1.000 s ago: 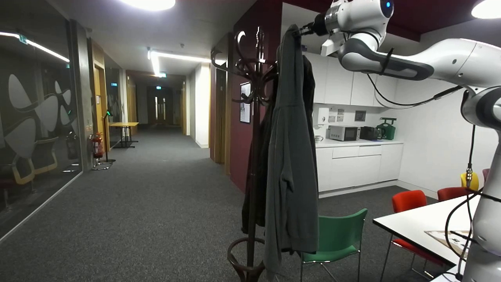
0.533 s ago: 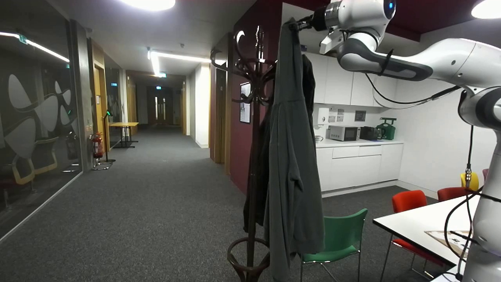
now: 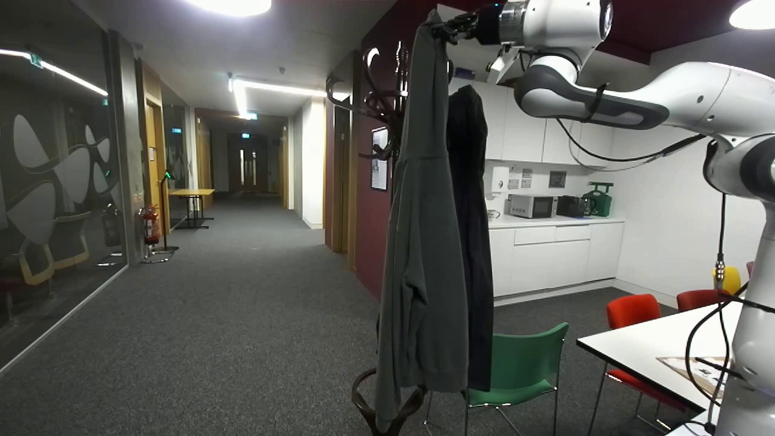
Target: Remove the grey hoodie from the coat hanger and put it on the green chair
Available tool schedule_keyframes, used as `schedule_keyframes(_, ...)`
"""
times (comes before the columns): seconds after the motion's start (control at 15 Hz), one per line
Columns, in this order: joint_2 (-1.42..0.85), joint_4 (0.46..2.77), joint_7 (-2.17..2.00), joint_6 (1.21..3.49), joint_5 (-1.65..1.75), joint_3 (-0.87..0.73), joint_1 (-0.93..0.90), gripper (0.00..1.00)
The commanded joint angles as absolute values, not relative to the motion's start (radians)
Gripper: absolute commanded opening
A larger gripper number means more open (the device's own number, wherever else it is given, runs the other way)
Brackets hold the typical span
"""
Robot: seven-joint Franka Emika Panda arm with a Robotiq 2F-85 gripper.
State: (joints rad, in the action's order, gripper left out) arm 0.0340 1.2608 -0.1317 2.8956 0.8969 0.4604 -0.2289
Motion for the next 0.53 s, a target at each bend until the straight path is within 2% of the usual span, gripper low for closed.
schedule_keyframes(0.0, 0.055, 1.264, -0.134, 2.914, 0.902, 0.46, -0.232, 0.02)
schedule_keyframes(0.47, 0.139, 1.313, -0.289, 2.608, 0.886, 0.452, -0.222, 0.02)
